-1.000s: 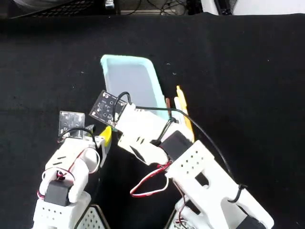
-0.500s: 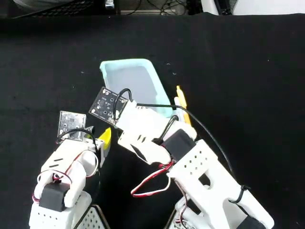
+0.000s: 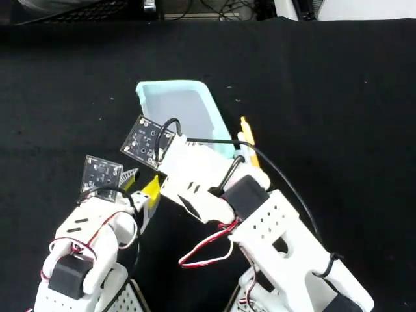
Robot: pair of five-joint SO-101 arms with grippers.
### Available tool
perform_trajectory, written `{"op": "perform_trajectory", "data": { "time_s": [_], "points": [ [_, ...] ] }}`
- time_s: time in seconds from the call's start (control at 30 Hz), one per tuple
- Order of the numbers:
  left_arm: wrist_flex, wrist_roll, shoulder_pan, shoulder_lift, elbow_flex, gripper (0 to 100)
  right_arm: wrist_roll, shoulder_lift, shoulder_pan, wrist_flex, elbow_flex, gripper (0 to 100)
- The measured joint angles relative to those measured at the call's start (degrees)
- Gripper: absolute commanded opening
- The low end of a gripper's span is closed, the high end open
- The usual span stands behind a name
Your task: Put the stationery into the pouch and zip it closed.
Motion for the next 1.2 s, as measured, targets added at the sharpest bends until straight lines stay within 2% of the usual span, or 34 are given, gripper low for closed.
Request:
{"op": "perform_trajectory", "data": {
  "time_s": [0.2,0.47,1.03,1.2],
  "points": [
    [-7.3,0.0,-3.5,0.3,5.9,18,0.0,0.0,0.1,1.9,0.0,1.2],
    [-12.8,-0.4,-4.4,0.0,10.3,18,0.0,0.0,0.1,2.0,0.0,1.2],
    [-10.0,-0.2,-3.7,0.0,10.0,18,0.0,0.0,0.1,2.0,0.0,1.2],
    [-9.5,4.0,-3.7,0.2,10.0,18,0.0,0.0,0.1,2.0,0.0,1.2]
  ]
}}
